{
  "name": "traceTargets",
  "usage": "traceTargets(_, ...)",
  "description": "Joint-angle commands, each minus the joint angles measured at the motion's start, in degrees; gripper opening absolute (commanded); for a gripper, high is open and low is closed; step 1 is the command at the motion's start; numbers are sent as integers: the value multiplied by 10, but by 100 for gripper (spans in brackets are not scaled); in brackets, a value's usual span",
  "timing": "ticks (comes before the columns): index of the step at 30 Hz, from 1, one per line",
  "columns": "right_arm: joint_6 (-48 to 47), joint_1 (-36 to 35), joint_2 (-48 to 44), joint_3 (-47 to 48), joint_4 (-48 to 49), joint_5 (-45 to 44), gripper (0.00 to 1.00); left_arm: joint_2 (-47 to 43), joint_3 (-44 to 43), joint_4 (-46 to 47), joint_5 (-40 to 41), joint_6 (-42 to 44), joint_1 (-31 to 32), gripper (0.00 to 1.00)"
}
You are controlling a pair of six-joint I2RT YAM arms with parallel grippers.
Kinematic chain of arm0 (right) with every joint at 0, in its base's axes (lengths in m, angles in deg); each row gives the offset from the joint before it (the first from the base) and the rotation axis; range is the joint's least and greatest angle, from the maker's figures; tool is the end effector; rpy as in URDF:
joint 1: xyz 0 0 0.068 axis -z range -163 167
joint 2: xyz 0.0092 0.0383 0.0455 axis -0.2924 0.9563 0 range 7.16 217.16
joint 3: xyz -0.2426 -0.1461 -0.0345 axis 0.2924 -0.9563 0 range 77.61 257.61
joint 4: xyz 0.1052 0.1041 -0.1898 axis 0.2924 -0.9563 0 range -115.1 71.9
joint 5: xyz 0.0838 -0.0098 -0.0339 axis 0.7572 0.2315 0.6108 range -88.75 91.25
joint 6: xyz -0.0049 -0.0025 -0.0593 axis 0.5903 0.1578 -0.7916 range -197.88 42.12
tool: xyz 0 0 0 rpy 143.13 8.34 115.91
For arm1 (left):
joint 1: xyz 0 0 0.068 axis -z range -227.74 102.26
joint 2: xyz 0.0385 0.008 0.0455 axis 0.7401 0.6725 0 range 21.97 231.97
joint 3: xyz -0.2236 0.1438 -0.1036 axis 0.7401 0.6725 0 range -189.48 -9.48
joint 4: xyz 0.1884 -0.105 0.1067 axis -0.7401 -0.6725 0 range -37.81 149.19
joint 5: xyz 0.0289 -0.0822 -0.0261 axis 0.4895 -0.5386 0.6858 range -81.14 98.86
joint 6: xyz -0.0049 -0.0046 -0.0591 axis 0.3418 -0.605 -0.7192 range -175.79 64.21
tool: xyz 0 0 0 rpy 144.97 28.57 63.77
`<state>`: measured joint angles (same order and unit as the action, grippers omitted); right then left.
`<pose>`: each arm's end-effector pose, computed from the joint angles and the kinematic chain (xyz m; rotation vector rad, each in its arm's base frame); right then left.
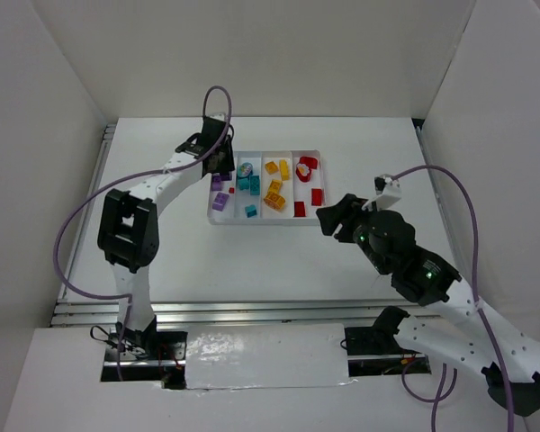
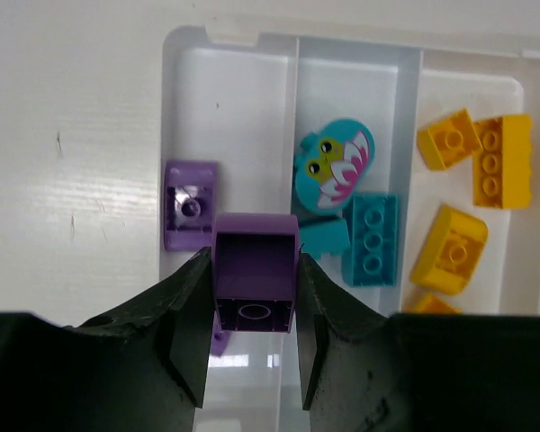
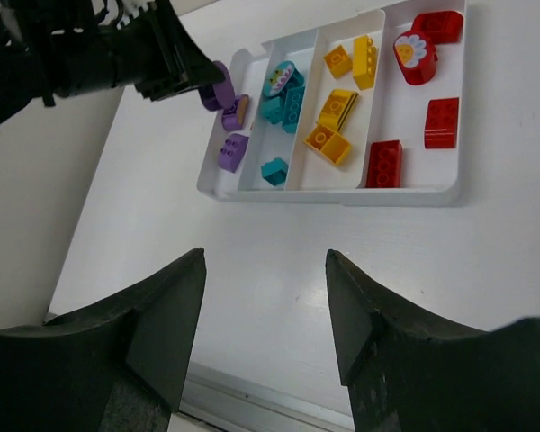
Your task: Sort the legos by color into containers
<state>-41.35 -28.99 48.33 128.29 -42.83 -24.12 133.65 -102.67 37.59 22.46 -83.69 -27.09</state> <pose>0.1043 0.0811 0.3619 0.1624 1.8464 0.6118 0.4168 -0.1461 0.2822 -0.2671 2.2379 -0.1857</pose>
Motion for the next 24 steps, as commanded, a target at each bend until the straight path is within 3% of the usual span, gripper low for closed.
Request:
traceTargets(1, 5, 3, -45, -15, -39, 15, 63, 44, -63, 42, -4, 39, -21, 5)
traceTargets(6, 2, 2, -65, -15, -73, 37, 64, 123, -136, 41, -17, 51, -33, 17)
traceTargets(9, 0, 1, -72, -19, -84, 45, 64, 165, -179, 20, -17, 58, -38, 29)
traceTargets(13, 4, 1, -80, -24, -94, 46, 64, 168, -173, 23, -15, 58, -40, 64)
traceTargets(14, 3, 1, -83, -24, -96, 48, 64, 165, -160, 31, -19, 57, -40, 68)
traceTargets(20, -1, 0, -81, -18, -99, 44, 64, 129, -128, 38, -36, 48, -41, 75)
traceTargets(24, 0, 0, -72, -24, -94, 52, 64, 42, -59, 57, -59, 25, -40, 64)
